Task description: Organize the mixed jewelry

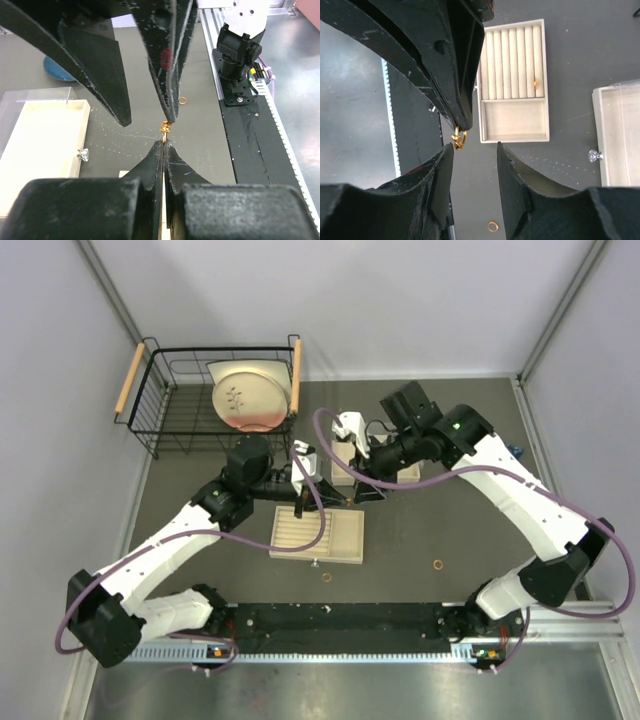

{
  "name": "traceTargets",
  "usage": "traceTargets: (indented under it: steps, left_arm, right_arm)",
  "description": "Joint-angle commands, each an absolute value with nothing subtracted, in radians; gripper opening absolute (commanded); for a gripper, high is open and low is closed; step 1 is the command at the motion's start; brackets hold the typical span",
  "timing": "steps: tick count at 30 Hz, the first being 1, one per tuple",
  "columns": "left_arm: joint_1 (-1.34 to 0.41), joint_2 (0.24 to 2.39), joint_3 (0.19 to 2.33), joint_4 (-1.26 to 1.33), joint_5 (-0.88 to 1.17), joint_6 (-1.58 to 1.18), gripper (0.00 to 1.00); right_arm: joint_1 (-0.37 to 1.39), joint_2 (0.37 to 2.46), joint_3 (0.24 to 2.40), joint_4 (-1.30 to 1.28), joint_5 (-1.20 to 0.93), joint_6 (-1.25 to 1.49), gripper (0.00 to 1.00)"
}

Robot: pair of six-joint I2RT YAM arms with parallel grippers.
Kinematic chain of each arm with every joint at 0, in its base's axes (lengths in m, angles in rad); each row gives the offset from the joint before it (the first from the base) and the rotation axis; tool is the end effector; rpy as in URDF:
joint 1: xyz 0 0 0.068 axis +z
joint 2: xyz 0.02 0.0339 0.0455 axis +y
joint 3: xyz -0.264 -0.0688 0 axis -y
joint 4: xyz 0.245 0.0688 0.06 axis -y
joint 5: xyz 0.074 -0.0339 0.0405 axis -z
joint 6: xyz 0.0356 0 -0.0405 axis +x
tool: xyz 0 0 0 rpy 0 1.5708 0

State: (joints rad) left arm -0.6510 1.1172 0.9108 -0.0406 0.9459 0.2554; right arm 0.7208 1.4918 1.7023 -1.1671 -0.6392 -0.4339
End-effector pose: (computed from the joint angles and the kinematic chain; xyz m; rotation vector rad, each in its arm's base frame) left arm 0.1801 -0.1735 0.3361 1.3728 1.2490 -1.1289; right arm 0.2003 0.2043 0.4027 -1.5686 1.9322 0.9229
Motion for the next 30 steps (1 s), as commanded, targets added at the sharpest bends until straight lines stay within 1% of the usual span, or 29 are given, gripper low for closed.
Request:
traceTargets:
  steps: [1, 7, 12, 13, 15, 16, 18, 22, 24, 27, 30]
  left_arm:
    - [-0.657, 1.118, 0.917, 0.029, 0.905, 0.192, 0.00]
    - [-0.655, 1.134, 0.928, 0.032, 0.876, 0.163, 0.00]
    - [-0.655, 1.137, 0.930, 0.029, 0.874, 0.155, 0.00]
    - [-0.655, 1.135, 0.931, 0.029, 0.876, 0.155, 0.00]
    - [-0.655, 1.135, 0.931, 0.028, 0.879, 0.155, 0.00]
    - [-0.655, 1.137, 0.931, 0.029, 0.880, 0.153, 0.00]
    - [-0.655, 1.135, 0.930, 0.028, 0.882, 0.150, 0.00]
    - [-0.655, 1.132, 0.928, 0.026, 0.884, 0.152, 0.00]
    - [-0.653, 1.127, 0.925, 0.026, 0.884, 0.153, 0.00]
    - [-0.646, 1.112, 0.913, 0.040, 0.876, 0.153, 0.00]
    - [-0.621, 1.080, 0.899, 0.040, 0.829, 0.149, 0.18]
  right_arm:
    - [0.756, 1.447, 1.689, -1.092, -0.563, -0.402, 0.40]
    - [0.782, 1.448, 1.678, -1.078, -0.538, -0.402, 0.38]
    - [0.795, 1.451, 1.669, -1.065, -0.505, -0.396, 0.33]
    - [0.796, 1.451, 1.666, -1.063, -0.505, -0.396, 0.28]
    - [0.796, 1.454, 1.664, -1.060, -0.502, -0.394, 0.24]
    - [0.799, 1.454, 1.664, -1.057, -0.503, -0.393, 0.20]
    - [0.801, 1.457, 1.663, -1.057, -0.497, -0.391, 0.15]
    - [0.804, 1.459, 1.660, -1.055, -0.492, -0.391, 0.03]
    - [0.804, 1.457, 1.658, -1.055, -0.489, -0.393, 0.00]
    - [0.804, 1.451, 1.654, -1.054, -0.476, -0.393, 0.00]
    - [0.804, 1.444, 1.641, -1.051, -0.443, -0.394, 0.00]
